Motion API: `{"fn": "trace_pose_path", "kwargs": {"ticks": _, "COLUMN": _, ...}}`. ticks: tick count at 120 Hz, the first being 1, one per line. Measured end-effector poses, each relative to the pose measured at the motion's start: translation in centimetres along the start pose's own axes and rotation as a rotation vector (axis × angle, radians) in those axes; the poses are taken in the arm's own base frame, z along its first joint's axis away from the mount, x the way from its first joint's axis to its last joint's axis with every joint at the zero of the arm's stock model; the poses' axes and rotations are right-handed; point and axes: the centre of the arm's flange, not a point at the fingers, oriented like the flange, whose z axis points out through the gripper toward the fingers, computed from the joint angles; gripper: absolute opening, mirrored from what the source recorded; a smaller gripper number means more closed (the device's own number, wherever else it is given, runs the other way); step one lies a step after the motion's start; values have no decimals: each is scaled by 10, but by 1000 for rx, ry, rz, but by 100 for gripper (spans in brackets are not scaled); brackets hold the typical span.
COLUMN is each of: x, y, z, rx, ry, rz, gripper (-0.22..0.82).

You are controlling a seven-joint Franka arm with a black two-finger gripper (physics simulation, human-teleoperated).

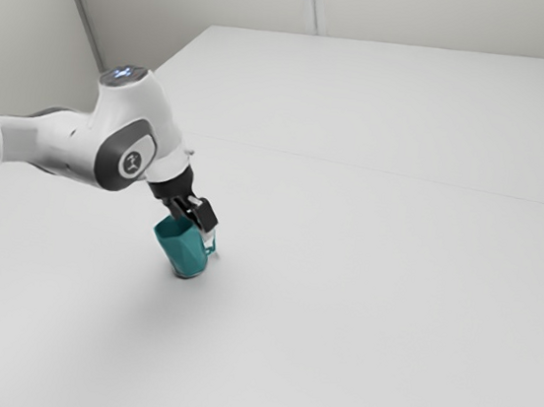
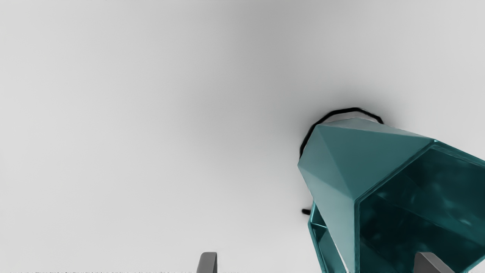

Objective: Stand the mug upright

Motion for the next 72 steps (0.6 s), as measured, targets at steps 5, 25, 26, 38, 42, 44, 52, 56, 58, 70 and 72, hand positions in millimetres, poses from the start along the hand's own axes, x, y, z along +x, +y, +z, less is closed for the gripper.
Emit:
{"fn": "trace_pose_path", "kwargs": {"ticks": 5, "x": 0, "y": 0, "z": -2, "rx": 0, "ry": 0, "rz": 0, "gripper": 57}}
{"fn": "trace_pose_path", "kwargs": {"ticks": 25, "x": -8, "y": 3, "z": -24, "rx": -3, "ry": -14, "rz": -1, "gripper": 59}}
{"fn": "trace_pose_path", "kwargs": {"ticks": 26, "x": -10, "y": 2, "z": -26, "rx": -4, "ry": -15, "rz": 0, "gripper": 59}}
{"fn": "trace_pose_path", "kwargs": {"ticks": 38, "x": -29, "y": 3, "z": -57, "rx": -2, "ry": -21, "rz": 7, "gripper": 60}}
{"fn": "trace_pose_path", "kwargs": {"ticks": 42, "x": -35, "y": 4, "z": -66, "rx": -2, "ry": -20, "rz": 7, "gripper": 60}}
{"fn": "trace_pose_path", "kwargs": {"ticks": 44, "x": -38, "y": 5, "z": -71, "rx": -1, "ry": -20, "rz": 7, "gripper": 60}}
{"fn": "trace_pose_path", "kwargs": {"ticks": 52, "x": -50, "y": 13, "z": -91, "rx": -1, "ry": -16, "rz": 0, "gripper": 60}}
{"fn": "trace_pose_path", "kwargs": {"ticks": 56, "x": -55, "y": 17, "z": -100, "rx": 0, "ry": -10, "rz": -5, "gripper": 60}}
{"fn": "trace_pose_path", "kwargs": {"ticks": 58, "x": -57, "y": 19, "z": -105, "rx": 0, "ry": -8, "rz": -8, "gripper": 60}}
{"fn": "trace_pose_path", "kwargs": {"ticks": 70, "x": -67, "y": 32, "z": -130, "rx": -20, "ry": 15, "rz": -14, "gripper": 60}}
{"fn": "trace_pose_path", "kwargs": {"ticks": 72, "x": -68, "y": 33, "z": -134, "rx": -23, "ry": 19, "rz": -14, "gripper": 60}}
